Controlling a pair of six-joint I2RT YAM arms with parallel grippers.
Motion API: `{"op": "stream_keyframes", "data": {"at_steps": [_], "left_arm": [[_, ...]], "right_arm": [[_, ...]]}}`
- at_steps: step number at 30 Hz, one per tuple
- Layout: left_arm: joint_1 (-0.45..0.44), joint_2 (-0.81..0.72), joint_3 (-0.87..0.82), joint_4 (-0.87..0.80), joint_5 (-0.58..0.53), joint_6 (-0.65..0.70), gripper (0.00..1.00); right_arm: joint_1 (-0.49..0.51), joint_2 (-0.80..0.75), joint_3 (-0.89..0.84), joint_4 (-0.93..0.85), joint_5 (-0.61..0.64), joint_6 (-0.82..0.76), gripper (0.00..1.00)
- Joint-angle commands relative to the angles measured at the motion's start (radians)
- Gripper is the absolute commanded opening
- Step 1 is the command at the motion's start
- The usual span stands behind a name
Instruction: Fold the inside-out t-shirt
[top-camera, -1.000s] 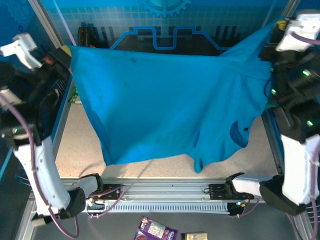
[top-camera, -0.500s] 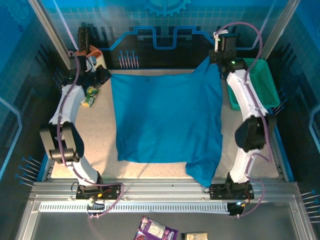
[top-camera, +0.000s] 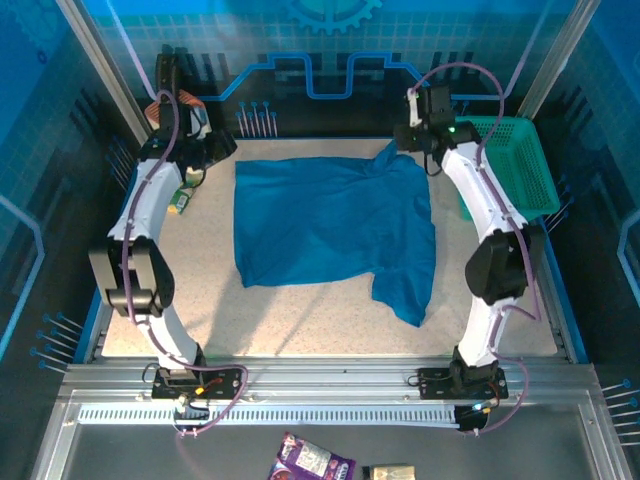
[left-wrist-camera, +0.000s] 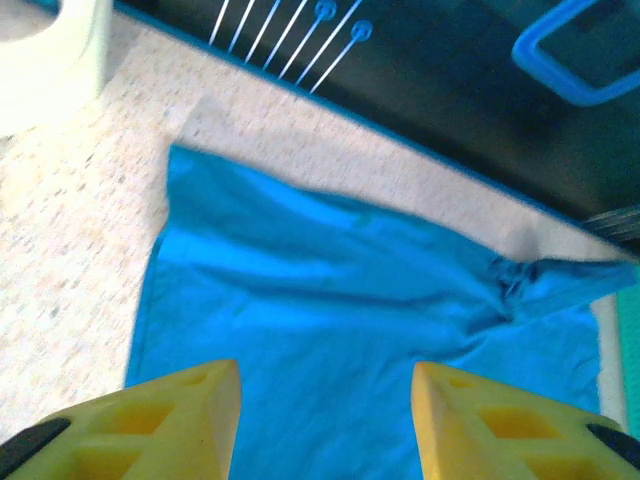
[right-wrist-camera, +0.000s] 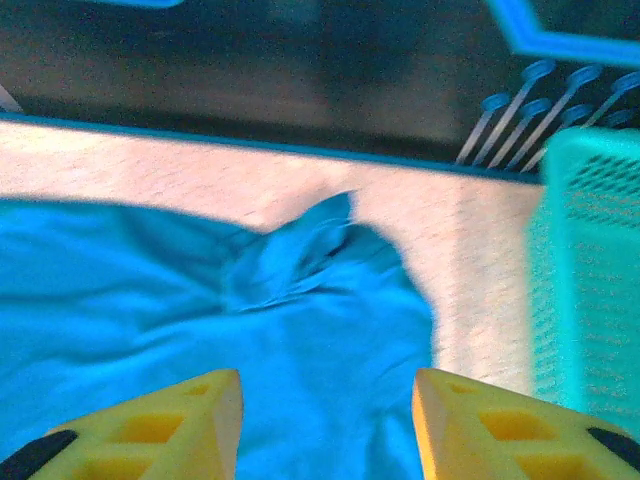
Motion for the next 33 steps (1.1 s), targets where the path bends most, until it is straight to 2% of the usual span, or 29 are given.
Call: {"op": "stream_keyframes", "data": {"at_steps": [1,5,10,13,16,19,23,27,33], "left_arm": [[-0.052,-0.133,-0.142,-0.111,-0.132,0.063,0.47],[-0.145,-0.289,-0.363,-0.137,-0.257,0.024,0.46],[-0.287,-0.420,-0.572,-0.183,-0.351,-0.121,0.43],[-0.388,-0.428,-0.630,-0.248,-0.456,-0.234,0.43],[-0.475,-0.372,-0.631,-0.312,-0.536,-0.322,0.42],[-0.545,-0.299,-0.618,-0.335,-0.584,-0.383,0.40],[-0.590,-0.195,-0.604,-0.321,-0.592,-0.429,0.29],[-0.604,-0.097,-0.584,-0.332,-0.622,-0.445,0.29],[-0.605,-0.031,-0.584,-0.335,-0.640,-0.444,0.32]], "right_arm": [[0.059,-0.096,-0.146,0.012,-0.151,0.099,0.49],[0.161,-0.150,-0.320,0.057,-0.262,0.172,0.48],[0.334,-0.110,-0.414,0.069,-0.326,0.241,0.45],[0.428,-0.062,-0.460,0.103,-0.370,0.306,0.44],[0.486,-0.017,-0.501,0.132,-0.363,0.358,0.44],[0.505,-0.003,-0.578,0.215,-0.385,0.414,0.45],[0.504,-0.007,-0.648,0.251,-0.368,0.457,0.45],[0.502,-0.007,-0.675,0.235,-0.330,0.481,0.45],[0.500,-0.002,-0.728,0.247,-0.323,0.513,0.45]]}}
